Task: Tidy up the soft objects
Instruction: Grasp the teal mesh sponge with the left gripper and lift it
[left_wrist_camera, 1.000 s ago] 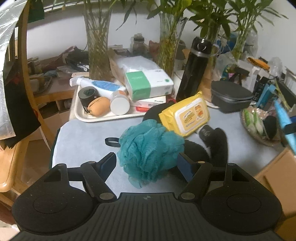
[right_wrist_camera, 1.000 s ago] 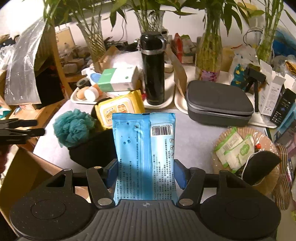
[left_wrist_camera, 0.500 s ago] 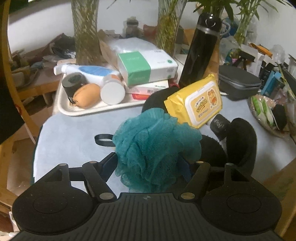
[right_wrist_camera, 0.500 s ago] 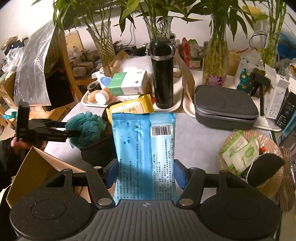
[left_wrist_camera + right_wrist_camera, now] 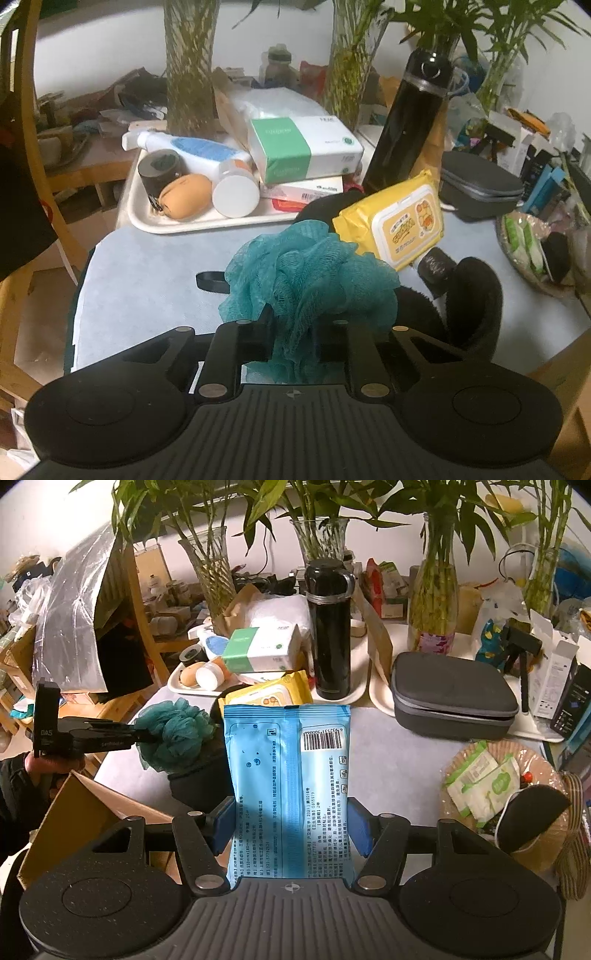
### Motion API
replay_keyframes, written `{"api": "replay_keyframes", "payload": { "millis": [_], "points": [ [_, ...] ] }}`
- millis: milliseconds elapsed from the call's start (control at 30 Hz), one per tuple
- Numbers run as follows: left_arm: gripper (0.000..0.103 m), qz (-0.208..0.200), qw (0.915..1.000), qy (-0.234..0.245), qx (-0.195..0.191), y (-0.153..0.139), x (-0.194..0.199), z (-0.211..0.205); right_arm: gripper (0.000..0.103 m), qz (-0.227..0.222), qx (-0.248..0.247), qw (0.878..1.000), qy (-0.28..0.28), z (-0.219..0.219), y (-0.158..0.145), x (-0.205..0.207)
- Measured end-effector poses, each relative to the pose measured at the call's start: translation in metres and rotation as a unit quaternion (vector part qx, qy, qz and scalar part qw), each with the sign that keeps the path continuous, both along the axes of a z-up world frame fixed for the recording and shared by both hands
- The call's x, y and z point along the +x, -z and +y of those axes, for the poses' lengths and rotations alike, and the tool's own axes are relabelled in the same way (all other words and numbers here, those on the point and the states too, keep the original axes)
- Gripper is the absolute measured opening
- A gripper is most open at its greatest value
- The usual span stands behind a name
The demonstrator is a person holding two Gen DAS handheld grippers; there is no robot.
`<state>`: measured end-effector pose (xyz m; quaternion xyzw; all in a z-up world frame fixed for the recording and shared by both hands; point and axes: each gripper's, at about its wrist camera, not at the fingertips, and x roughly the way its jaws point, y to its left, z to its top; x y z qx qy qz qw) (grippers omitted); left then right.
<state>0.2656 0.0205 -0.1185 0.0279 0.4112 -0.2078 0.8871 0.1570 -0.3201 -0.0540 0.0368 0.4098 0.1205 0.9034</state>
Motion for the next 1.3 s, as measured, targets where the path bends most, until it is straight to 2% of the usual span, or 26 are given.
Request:
{"api": "replay_keyframes", "payload": {
  "millis": [233, 433, 567, 867, 1000, 1133, 1300],
  "points": [
    [0.018, -0.021, 0.9998, -0.007, 0.003, -0.019, -0.012, 0.002, 0.065, -0.002, 0.012, 1.0, 0.0, 0.004, -0.002, -0.002],
    [0.018, -0.031, 0.999, -0.032, 0.006, -0.042, -0.029, 0.007, 0.065, -0.003, 0.023, 1.0, -0.005, 0.012, -0.006, -0.008],
    [0.018, -0.036, 0.9981, -0.051, 0.001, -0.058, -0.049, 0.01, 0.065, -0.007, 0.009, 1.0, -0.021, 0.024, -0.01, -0.015],
    [0.018, -0.076, 0.9959, -0.047, 0.014, -0.098, -0.084, 0.002, 0.065, -0.011, 0.022, 0.999, -0.036, 0.037, -0.018, -0.028],
    [0.017, -0.082, 0.9954, -0.047, 0.009, -0.125, -0.094, 0.0, 0.065, -0.013, 0.014, 0.999, -0.032, 0.04, -0.028, -0.033],
    [0.018, -0.076, 0.9958, -0.047, 0.02, -0.151, -0.109, -0.007, 0.065, -0.008, 0.004, 0.999, -0.032, 0.043, -0.038, -0.04],
    [0.018, -0.041, 0.9974, -0.048, 0.034, -0.17, -0.126, -0.015, 0.065, 0.019, 0.0, 0.999, -0.028, 0.048, -0.046, -0.045]
  ]
}}
